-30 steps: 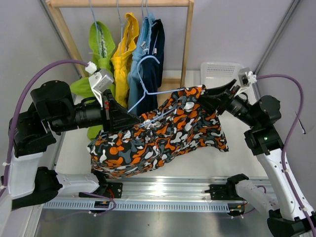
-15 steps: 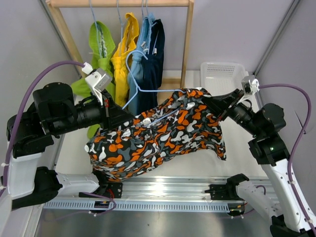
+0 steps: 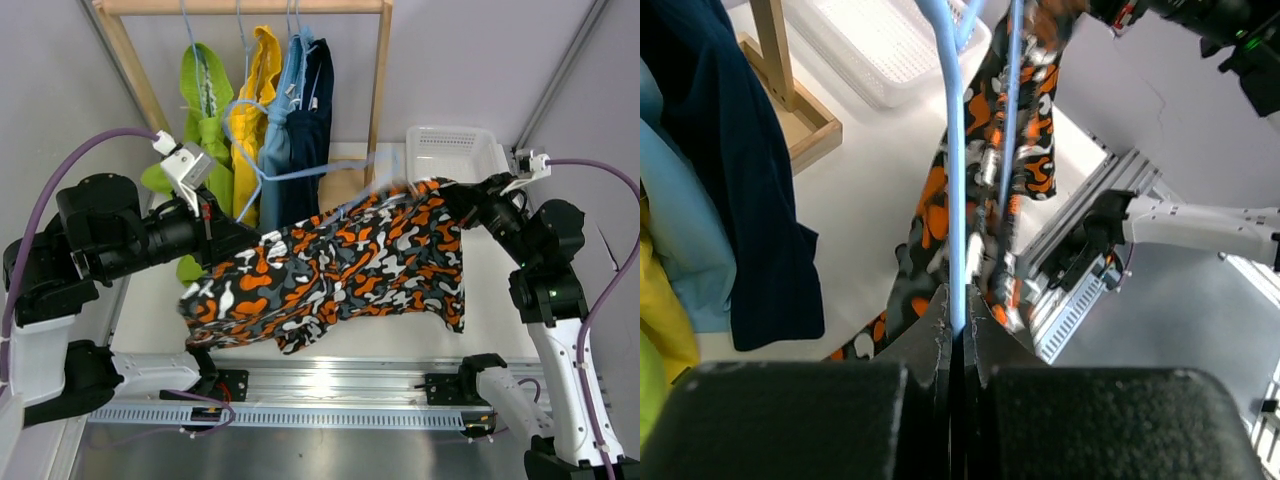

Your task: Remove the shorts from the hanger

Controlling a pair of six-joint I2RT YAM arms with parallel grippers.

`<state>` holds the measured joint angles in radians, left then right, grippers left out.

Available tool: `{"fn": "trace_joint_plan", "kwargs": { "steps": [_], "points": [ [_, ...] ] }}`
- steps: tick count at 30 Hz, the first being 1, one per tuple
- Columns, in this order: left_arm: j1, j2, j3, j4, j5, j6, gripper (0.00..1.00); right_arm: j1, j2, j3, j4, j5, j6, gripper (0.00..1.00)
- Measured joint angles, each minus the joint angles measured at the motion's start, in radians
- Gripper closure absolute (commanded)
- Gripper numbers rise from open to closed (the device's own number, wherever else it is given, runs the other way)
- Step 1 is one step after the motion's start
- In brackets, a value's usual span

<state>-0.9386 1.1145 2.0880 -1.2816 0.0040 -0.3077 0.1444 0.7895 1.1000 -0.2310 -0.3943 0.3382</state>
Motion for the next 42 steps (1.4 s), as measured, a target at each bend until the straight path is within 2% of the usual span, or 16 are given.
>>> {"fn": "trace_joint_plan", "kwargs": {
  "steps": [8,12,16,20,23,26,31,34,35,37,38,42],
  "points": [
    [0.0,-0.069,-0.071,0.066,-0.027,-0.008,1.0,-0.053,0.007,-0.035,0.032,-0.056,0.083,1.0],
    [0.0,-0.11,-0.193,0.236,-0.048,-0.006,1.0,-0.014,-0.045,-0.127,0.093,-0.122,0.111,1.0],
    [0.0,-0.138,-0.389,0.524,-0.12,0.001,1.0,0.197,-0.061,-0.163,0.097,-0.148,0.096,1.0],
    [0.0,-0.073,-0.529,0.797,-0.206,0.029,1.0,0.407,-0.024,-0.117,0.045,-0.085,0.04,1.0],
    [0.0,0.024,-0.532,0.861,-0.259,0.035,1.0,0.436,0.056,0.026,-0.041,0.038,-0.018,1.0],
    [-0.001,0.052,-0.562,0.84,-0.292,0.037,1.0,0.415,0.203,0.298,-0.145,0.197,-0.096,1.0],
    [-0.002,-0.092,-0.705,0.769,-0.324,0.019,1.0,0.169,0.562,0.949,-0.18,0.331,-0.174,1.0],
    [-0.002,-0.193,-0.773,0.739,-0.323,-0.006,1.0,0.019,0.754,1.273,-0.163,0.368,-0.182,1.0],
    [-0.002,-0.218,-0.792,0.739,-0.323,-0.015,1.0,-0.008,0.797,1.336,-0.149,0.375,-0.183,1.0],
    [-0.002,-0.255,-0.822,0.732,-0.323,-0.032,1.0,-0.057,0.868,1.395,-0.088,0.391,-0.183,1.0],
    [-0.002,-0.265,-0.831,0.732,-0.323,-0.036,1.0,-0.071,0.887,1.375,-0.051,0.394,-0.183,1.0],
    [-0.002,-0.242,-0.844,0.73,-0.323,-0.044,1.0,-0.083,0.924,1.17,0.056,0.409,-0.191,1.0]
  ]
}}
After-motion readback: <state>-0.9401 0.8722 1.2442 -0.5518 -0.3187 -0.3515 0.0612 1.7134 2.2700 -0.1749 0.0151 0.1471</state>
